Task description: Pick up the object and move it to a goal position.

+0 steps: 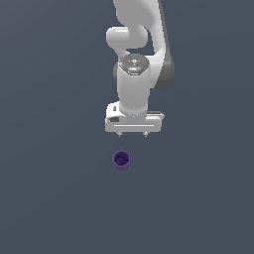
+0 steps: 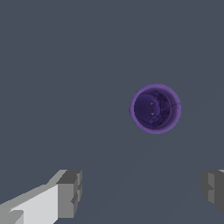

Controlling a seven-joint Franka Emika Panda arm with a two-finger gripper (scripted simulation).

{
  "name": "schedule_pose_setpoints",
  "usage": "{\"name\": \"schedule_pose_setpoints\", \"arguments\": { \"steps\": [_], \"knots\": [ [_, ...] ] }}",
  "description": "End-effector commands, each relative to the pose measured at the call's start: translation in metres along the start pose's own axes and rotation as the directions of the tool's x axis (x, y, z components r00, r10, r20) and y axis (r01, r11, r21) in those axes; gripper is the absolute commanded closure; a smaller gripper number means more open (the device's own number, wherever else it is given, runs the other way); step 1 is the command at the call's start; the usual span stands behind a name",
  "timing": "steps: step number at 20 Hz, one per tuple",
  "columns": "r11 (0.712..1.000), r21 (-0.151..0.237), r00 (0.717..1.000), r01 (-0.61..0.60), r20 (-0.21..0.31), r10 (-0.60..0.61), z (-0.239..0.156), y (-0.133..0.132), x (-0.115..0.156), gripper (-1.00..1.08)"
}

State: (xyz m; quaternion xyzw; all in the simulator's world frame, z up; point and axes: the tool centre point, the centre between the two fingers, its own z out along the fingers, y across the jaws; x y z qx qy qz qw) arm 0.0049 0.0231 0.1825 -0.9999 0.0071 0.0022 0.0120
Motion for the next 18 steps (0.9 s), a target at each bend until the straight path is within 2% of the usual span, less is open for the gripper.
{"name": "schedule_pose_setpoints", "arguments": {
  "steps": [1,8,18],
  "knots": [
    [1.0,0.0,1.0,0.0,0.0,0.0,0.0,0.0,0.0,-0.2],
    [1.0,0.017,1.0,0.017,-0.001,-0.017,-0.002,-0.019,-0.002,-0.2],
    [0.997,0.007,0.997,0.078,0.006,-0.078,0.001,-0.017,0.003,-0.2]
  ]
}}
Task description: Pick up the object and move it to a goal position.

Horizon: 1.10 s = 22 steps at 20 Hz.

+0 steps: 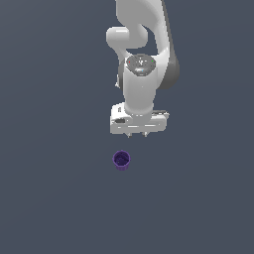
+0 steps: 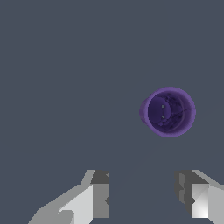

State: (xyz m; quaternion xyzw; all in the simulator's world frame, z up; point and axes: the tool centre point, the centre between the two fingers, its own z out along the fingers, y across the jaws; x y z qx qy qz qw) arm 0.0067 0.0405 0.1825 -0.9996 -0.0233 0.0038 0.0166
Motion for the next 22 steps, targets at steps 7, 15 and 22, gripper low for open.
{"name": "schedule_pose_setpoints", "arguments": {
  "steps": [7,15,22],
  "knots": [
    [0.988,-0.022,0.988,0.152,0.022,-0.151,0.007,0.003,0.011,-0.2],
    [0.926,-0.044,0.926,0.376,0.065,-0.373,0.019,0.01,0.028,-0.2],
    [0.826,-0.05,0.825,0.561,0.113,-0.554,0.031,0.018,0.042,-0.2]
  ]
}}
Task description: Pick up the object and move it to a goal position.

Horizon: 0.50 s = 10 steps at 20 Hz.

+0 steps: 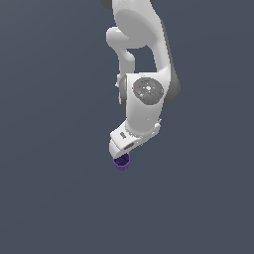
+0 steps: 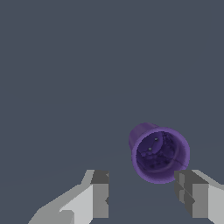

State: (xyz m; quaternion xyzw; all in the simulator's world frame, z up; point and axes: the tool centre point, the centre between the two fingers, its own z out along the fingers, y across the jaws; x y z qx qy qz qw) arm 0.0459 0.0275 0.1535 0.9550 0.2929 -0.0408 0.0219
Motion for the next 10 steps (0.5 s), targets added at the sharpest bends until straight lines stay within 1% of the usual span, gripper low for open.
{"name": "schedule_pose_setpoints", "arguments": {
  "steps": [1,5,10],
  "knots": [
    [0.997,-0.007,0.997,0.076,0.015,-0.076,0.004,0.005,0.003,-0.2],
    [0.981,-0.014,0.981,0.193,0.04,-0.192,0.011,0.013,0.008,-0.2],
    [0.943,-0.016,0.941,0.333,0.073,-0.331,0.02,0.023,0.013,-0.2]
  ]
}}
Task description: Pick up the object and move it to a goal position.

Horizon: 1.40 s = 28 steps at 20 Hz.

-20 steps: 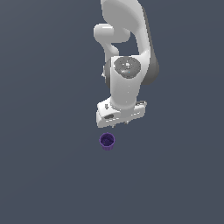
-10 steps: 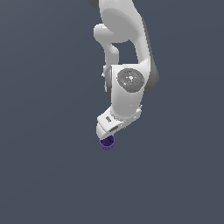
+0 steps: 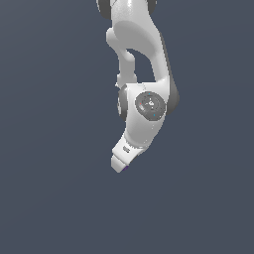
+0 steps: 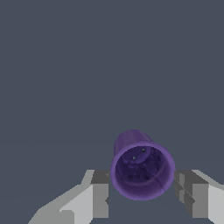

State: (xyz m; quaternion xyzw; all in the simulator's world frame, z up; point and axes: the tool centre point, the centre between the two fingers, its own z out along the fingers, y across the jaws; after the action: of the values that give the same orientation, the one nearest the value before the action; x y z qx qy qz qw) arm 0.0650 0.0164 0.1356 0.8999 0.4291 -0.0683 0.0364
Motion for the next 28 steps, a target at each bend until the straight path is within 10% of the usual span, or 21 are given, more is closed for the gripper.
{"name": "schedule_pose_setpoints", "arguments": {
  "steps": [1,28],
  "knots": [
    [0.997,-0.004,0.997,0.074,0.016,-0.074,0.005,0.006,0.001,-0.2],
    [0.851,0.031,0.842,0.525,0.126,-0.524,0.038,0.043,0.002,-0.2]
  ]
}}
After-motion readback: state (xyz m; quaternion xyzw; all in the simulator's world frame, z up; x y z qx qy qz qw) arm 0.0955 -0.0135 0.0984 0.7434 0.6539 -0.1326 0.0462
